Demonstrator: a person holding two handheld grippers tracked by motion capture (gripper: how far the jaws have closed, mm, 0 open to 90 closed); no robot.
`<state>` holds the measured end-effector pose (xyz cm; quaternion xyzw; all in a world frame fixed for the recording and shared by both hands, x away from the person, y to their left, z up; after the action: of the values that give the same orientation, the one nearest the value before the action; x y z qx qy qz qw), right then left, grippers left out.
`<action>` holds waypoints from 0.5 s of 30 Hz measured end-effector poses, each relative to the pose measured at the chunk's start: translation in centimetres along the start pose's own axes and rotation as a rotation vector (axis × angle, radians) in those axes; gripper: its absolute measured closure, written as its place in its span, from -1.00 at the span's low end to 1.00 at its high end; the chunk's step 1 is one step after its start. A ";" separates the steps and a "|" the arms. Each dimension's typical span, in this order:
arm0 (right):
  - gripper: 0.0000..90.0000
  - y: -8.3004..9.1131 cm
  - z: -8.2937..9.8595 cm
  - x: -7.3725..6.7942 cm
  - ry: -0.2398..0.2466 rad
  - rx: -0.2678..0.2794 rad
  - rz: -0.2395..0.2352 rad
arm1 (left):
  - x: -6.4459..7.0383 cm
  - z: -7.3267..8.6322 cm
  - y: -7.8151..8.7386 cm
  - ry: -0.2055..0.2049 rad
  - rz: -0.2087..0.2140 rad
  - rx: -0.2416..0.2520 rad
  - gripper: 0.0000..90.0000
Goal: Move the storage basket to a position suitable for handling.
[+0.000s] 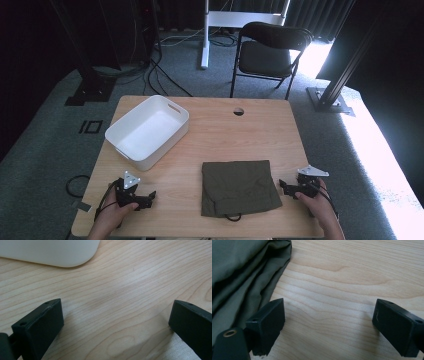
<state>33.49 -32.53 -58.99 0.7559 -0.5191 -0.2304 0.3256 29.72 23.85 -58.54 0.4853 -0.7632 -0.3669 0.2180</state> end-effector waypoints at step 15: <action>-0.76 -0.3 -0.6 0.8 -0.050 0.023 -0.005 | 0.0 -0.1 0.0 -0.019 0.012 -0.006 -0.98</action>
<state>34.40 -32.99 -58.82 0.7550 -0.5277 -0.2440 0.3032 29.80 23.80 -58.46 0.4765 -0.7670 -0.3724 0.2146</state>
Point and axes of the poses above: each handheld gripper's, and its own axes: y roughly backward along the jaws, z roughly out of its underside, x roughly to its right, the point moved 4 cm from there along -y, roughly forward along the jaws, and after that the axes turned 4 degrees about -x, right-handed, at the moved point
